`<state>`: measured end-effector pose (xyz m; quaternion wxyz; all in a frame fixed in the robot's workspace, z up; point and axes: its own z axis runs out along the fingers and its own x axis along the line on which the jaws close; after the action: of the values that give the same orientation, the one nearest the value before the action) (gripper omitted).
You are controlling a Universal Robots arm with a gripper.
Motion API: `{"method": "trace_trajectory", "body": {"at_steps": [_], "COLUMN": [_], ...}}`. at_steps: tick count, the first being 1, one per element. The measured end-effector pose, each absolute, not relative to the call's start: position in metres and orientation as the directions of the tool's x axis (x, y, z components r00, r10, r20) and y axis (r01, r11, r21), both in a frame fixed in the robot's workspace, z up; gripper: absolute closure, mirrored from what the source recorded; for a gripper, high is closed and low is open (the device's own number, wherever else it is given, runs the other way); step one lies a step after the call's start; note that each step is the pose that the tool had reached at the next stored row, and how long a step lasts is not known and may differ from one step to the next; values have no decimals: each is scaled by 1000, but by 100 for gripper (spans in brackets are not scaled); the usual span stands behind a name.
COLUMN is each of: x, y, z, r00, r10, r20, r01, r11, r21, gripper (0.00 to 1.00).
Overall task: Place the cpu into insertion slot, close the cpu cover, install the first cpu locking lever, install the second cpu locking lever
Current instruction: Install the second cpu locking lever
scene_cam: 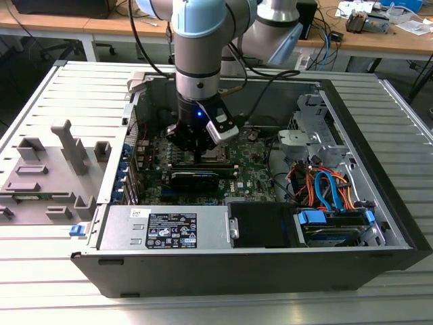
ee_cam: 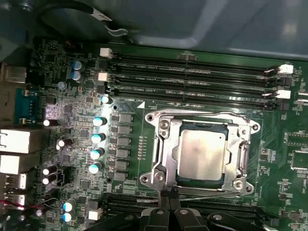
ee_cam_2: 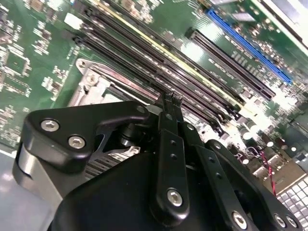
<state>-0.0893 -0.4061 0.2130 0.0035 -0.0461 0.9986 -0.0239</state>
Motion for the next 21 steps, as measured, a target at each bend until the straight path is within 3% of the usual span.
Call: {"method": "trace_trajectory", "body": {"at_steps": [21], "x": [-112], "y": [-403], "z": [206], "r00": [-995], "r10": [-96], "r20": [-4], "r01": [-96], "r11": [994], "r21": [-48], "gripper": [89]}}
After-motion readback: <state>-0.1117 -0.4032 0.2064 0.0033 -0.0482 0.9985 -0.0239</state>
